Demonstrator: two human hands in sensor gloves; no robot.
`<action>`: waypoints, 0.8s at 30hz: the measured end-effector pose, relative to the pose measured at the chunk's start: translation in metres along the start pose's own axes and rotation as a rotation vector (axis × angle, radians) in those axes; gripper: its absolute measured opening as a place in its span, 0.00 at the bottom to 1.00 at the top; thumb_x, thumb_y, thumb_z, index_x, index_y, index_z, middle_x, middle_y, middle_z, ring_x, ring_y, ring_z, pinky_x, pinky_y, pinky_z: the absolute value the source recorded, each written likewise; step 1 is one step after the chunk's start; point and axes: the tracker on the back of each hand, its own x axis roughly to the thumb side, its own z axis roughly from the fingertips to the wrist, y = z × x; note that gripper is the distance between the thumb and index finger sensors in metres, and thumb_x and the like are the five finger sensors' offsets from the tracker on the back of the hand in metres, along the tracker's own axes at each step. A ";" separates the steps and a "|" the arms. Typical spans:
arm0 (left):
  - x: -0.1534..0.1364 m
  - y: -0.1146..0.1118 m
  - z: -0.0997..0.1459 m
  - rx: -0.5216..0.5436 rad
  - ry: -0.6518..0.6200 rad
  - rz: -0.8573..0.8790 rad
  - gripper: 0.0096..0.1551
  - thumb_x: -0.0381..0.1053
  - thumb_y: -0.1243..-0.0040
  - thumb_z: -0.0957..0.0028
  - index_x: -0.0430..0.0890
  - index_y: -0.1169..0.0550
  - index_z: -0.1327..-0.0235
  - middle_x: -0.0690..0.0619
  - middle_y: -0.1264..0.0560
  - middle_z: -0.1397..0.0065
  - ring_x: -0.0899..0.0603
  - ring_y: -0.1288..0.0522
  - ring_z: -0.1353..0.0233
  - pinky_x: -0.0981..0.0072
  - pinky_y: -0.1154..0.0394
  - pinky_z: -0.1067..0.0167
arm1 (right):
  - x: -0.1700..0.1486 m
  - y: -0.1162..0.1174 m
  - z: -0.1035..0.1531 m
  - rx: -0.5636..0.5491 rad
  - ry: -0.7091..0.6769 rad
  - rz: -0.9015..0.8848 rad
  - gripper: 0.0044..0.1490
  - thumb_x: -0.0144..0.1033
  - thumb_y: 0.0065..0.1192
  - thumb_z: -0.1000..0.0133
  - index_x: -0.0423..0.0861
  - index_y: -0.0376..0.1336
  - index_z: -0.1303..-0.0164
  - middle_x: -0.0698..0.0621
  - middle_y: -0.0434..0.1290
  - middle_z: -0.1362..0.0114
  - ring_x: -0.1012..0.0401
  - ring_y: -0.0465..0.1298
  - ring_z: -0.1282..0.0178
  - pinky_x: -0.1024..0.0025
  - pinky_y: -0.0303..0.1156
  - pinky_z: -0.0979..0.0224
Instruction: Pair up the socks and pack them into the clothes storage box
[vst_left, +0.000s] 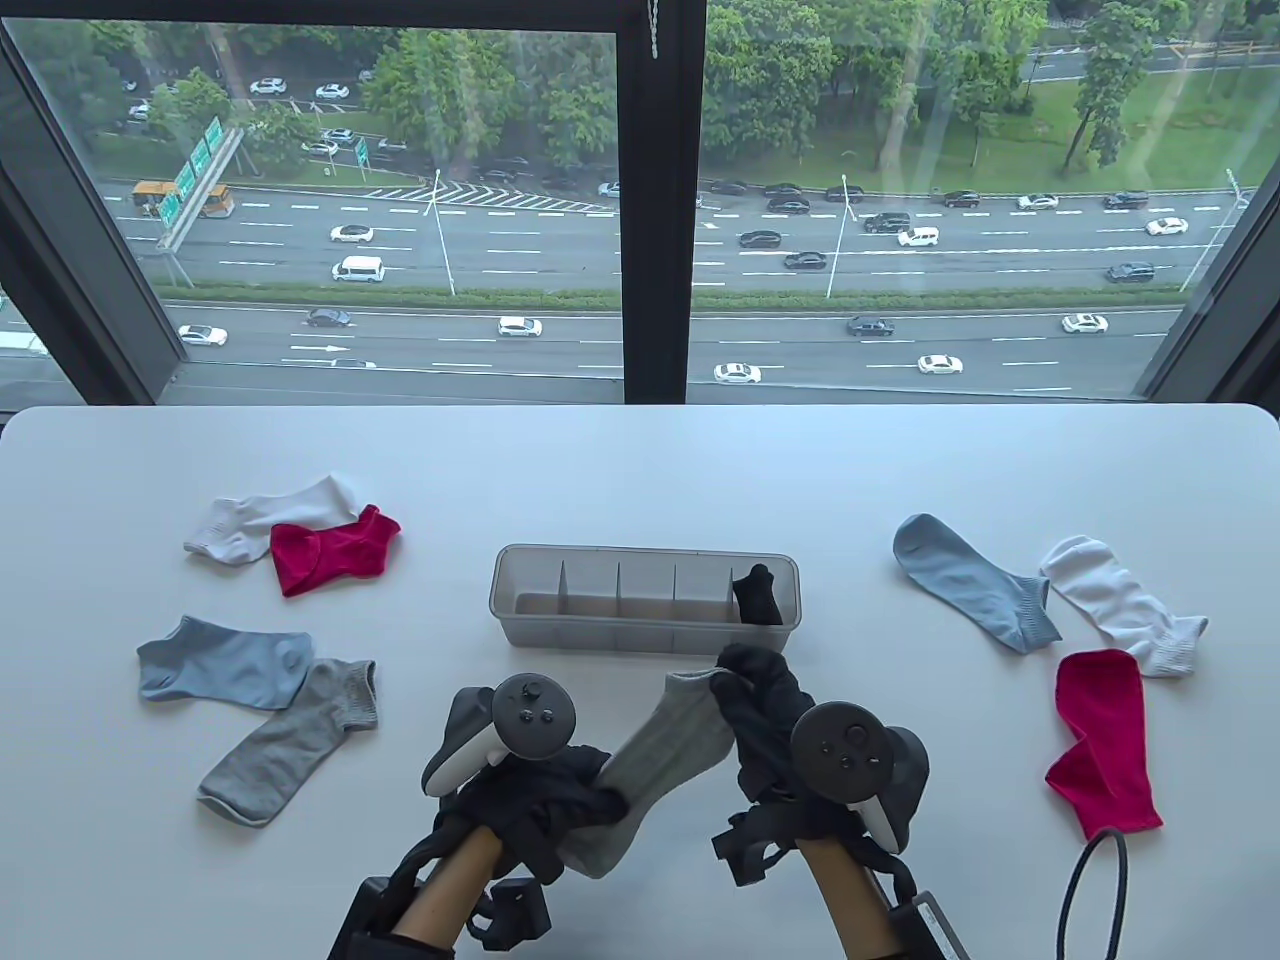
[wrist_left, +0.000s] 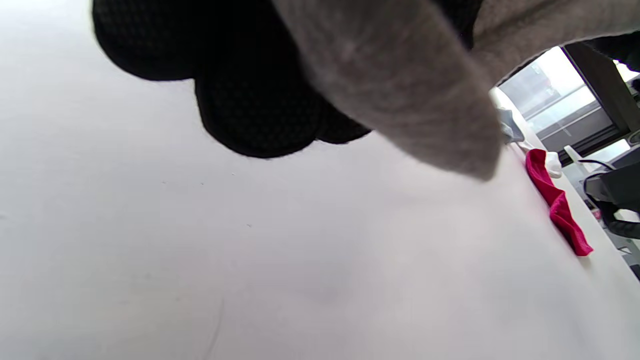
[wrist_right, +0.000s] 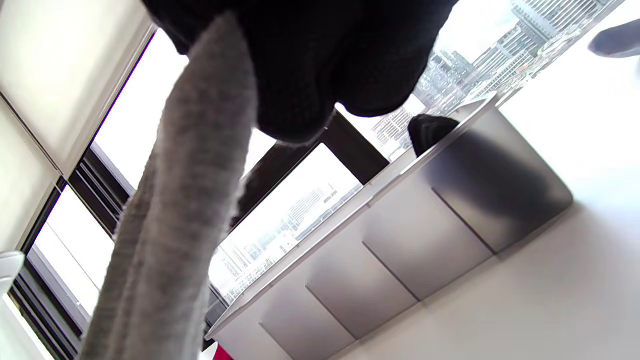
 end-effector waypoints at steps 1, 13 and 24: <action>-0.002 0.001 0.001 0.033 0.023 -0.018 0.23 0.59 0.39 0.48 0.44 0.16 0.52 0.51 0.10 0.68 0.48 0.13 0.74 0.56 0.17 0.69 | -0.003 -0.001 0.000 -0.014 0.006 0.006 0.27 0.41 0.57 0.40 0.44 0.60 0.32 0.49 0.78 0.43 0.71 0.80 0.57 0.64 0.79 0.32; 0.007 0.014 0.017 0.095 -0.261 0.136 0.59 0.58 0.39 0.45 0.43 0.61 0.18 0.35 0.61 0.14 0.24 0.54 0.16 0.24 0.48 0.28 | 0.023 0.022 0.006 0.380 -0.205 0.001 0.30 0.37 0.62 0.39 0.45 0.58 0.28 0.46 0.76 0.37 0.64 0.80 0.49 0.54 0.73 0.27; 0.026 0.018 0.020 0.084 -0.348 0.375 0.22 0.47 0.43 0.40 0.41 0.24 0.35 0.46 0.12 0.50 0.44 0.10 0.59 0.51 0.16 0.55 | 0.024 0.023 0.004 0.441 -0.089 -0.069 0.29 0.46 0.60 0.38 0.44 0.62 0.30 0.49 0.79 0.49 0.67 0.79 0.60 0.55 0.73 0.30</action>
